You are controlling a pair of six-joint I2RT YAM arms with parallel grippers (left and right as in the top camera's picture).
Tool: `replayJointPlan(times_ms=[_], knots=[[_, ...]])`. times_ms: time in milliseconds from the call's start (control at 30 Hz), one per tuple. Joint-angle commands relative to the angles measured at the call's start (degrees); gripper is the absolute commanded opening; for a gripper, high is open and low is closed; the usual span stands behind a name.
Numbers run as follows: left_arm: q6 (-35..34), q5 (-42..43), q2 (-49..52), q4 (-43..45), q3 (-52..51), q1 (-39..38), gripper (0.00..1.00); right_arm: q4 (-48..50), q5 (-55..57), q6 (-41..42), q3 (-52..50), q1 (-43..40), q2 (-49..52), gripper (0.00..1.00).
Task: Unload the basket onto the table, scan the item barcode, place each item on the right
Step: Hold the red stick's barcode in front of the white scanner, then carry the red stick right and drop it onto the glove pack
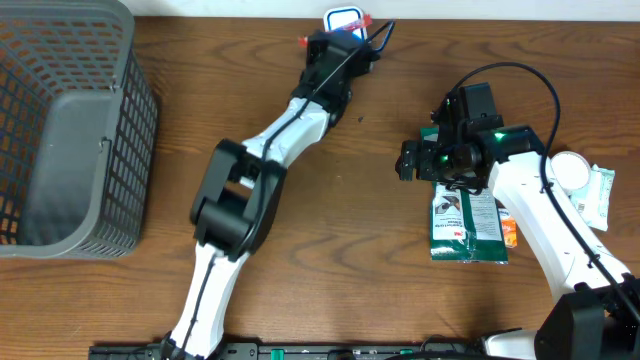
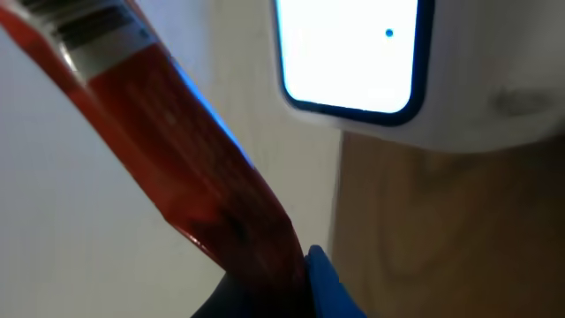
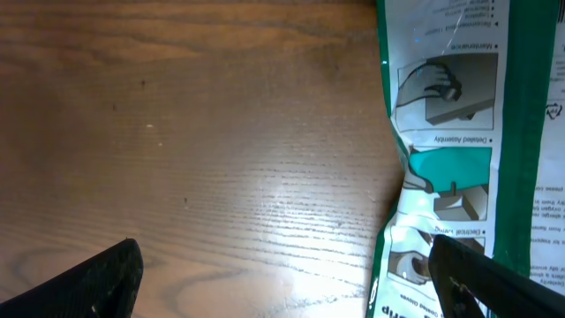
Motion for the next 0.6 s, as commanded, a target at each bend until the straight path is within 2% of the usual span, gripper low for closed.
replayJointPlan(times_ms=[0, 67, 167, 300, 367, 400, 467, 533, 567], knots=[[-24.7, 1.6, -10.4, -7.7, 0.7, -1.2, 0.07, -0.1, 0.3, -0.6, 0.2, -0.6, -1.3, 0.99], [-34.9, 6.2, -14.9, -17.0, 0.7, -1.6, 0.07, -0.1, 0.3, -0.6, 0.2, -0.6, -1.3, 0.99], [-46.9, 19.8, -20.5, -30.4, 0.7, -1.5, 0.07, 1.4, 0.0, -0.6, 0.2, -0.6, -1.3, 0.99], [-56.9, 41.6, -24.3, -42.3, 0.7, -1.5, 0.07, 0.5, -4.2, -0.6, 0.2, -0.6, -1.3, 0.99], [-60.1, 49.1, -24.3, -46.0, 0.7, -1.9, 0.07, 0.8, -5.8, -0.7, 1.1, -1.2, -1.5, 0.99], [-61.5, 50.9, -24.2, -47.1, 0.6, -2.1, 0.07, 0.1, -6.4, -0.9, 1.8, -1.6, -1.6, 0.96], [-65.8, 53.5, -23.6, -48.7, -0.2, -3.0, 0.07, -3.3, -7.0, -1.9, 4.9, -3.7, -1.8, 0.80], [-70.2, 54.3, -23.2, -48.0, -1.7, -4.1, 0.07, -7.5, -6.8, -3.0, 8.4, -6.9, -2.1, 0.69], [-72.9, 54.8, -22.8, -46.9, -3.0, -4.9, 0.07, -9.7, -6.8, -3.8, 10.2, -8.8, -2.3, 0.67]])
